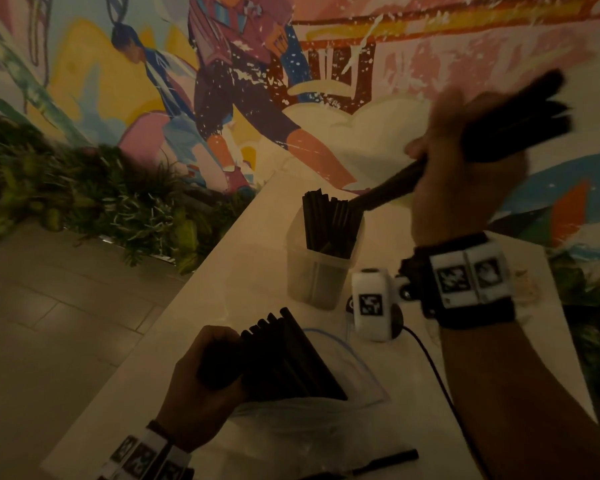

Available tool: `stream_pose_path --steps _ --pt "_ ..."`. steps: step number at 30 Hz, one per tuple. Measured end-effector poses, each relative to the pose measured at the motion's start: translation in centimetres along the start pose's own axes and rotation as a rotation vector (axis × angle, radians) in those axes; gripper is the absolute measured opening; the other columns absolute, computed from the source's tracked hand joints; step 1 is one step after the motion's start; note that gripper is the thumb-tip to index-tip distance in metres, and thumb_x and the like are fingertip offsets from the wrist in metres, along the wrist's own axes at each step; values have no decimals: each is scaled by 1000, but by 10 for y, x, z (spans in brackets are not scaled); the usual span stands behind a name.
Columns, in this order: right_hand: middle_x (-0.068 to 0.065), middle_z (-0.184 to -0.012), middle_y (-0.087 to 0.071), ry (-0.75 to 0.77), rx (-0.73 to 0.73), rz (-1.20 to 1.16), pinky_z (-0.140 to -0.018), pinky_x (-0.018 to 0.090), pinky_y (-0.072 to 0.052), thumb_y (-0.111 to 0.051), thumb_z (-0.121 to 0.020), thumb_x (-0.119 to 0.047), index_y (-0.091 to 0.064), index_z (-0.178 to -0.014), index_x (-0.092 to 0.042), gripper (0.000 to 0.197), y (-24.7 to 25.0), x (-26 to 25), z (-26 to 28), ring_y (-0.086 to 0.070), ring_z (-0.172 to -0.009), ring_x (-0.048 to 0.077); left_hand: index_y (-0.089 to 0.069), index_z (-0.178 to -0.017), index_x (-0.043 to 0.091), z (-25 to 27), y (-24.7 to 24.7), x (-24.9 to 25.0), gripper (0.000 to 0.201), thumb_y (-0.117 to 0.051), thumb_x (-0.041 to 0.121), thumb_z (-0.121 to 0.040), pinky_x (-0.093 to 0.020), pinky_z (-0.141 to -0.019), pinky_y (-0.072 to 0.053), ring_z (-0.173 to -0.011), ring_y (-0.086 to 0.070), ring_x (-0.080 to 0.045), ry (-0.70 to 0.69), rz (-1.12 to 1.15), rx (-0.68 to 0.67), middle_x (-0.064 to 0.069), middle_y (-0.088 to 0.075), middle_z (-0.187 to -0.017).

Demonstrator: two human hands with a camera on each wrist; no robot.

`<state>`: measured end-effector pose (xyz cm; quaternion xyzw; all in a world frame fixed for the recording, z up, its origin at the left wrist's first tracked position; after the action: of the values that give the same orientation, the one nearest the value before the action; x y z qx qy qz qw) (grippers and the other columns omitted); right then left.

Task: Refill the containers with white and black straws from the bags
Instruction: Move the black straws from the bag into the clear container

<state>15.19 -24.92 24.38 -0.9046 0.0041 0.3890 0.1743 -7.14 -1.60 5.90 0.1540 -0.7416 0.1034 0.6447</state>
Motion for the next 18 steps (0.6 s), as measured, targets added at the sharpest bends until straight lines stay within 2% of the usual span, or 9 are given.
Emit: stream_pose_path --steps 2,3,5,7,8,10,12,16,18 --pt "3 -66 -57 -101 -155 56 -66 38 -55 -64 -85 -28 -54 -72 -33 18 -43 -6 27 -60 -60 19 -62 -82 35 0 0 0 37 -78 29 -49 -19 -70 -54 -76 -65 -13 0 7 3 2 -67 -89" --pt "3 -67 -58 -129 -197 102 -71 43 -55 -64 -84 -35 -57 -71 -36 14 -47 5 36 -61 -63 23 -61 -82 34 0 1 -1 37 -78 29 -50 -19 -69 -54 -76 -65 -13 -4 2 1 2 -67 -89" --pt "14 -79 -66 -248 -256 233 -80 50 -53 -63 -80 -52 -61 -80 -39 13 -45 46 54 -65 -77 32 -61 -83 33 0 1 0 37 -77 28 -50 -19 -70 -54 -77 -65 -13 -6 -7 -9 1 -67 -90" --pt "15 -92 -69 -347 -358 442 -83 52 -52 -61 -80 -59 -63 -91 -22 39 -40 90 60 -65 -90 32 -61 -83 33 0 0 0 37 -78 28 -50 -18 -69 -53 -77 -66 -13 -4 3 -8 0 -67 -91" --pt "12 -90 -69 -369 -403 524 -82 51 -52 -61 -80 -58 -63 -90 -17 42 -39 99 68 -66 -88 30 -61 -83 33 -1 0 1 37 -77 28 -50 -17 -69 -53 -77 -66 -13 0 6 -7 0 -67 -91" --pt "6 -85 -69 -344 -377 636 -78 50 -53 -57 -77 -62 -62 -86 -18 45 -32 109 75 -66 -85 27 -61 -83 34 0 0 3 36 -76 29 -51 -15 -69 -53 -77 -65 -11 -5 -10 -4 2 -67 -90" --pt "6 -90 -67 -290 -343 706 -79 49 -53 -51 -74 -69 -62 -90 -19 54 -23 113 70 -65 -88 28 -61 -83 33 -1 1 2 35 -76 30 -52 -15 -69 -52 -76 -65 -11 -11 -25 -1 3 -66 -89" --pt "8 -116 -61 -281 -511 1025 -93 51 -44 -56 -75 -67 -62 -109 -18 60 -19 126 71 -54 -111 33 -61 -84 32 -1 2 -1 37 -77 28 -51 -19 -69 -54 -77 -65 -14 -11 3 -8 1 -66 -90" --pt "9 -124 -56 -204 -475 983 -95 53 -43 -56 -72 -69 -58 -115 -18 66 -18 120 66 -51 -117 31 -61 -85 31 -2 1 1 36 -77 27 -52 -17 -70 -53 -77 -64 -12 -22 13 -12 2 -66 -91"
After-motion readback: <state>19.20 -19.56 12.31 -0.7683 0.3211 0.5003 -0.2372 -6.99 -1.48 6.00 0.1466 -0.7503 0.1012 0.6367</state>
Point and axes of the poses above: each hand's wrist, its own z-axis away from the middle knuckle, its own y-axis out of the back of the hand, x = y × z, the point moved 5 cm from there along -z, towards the middle knuckle
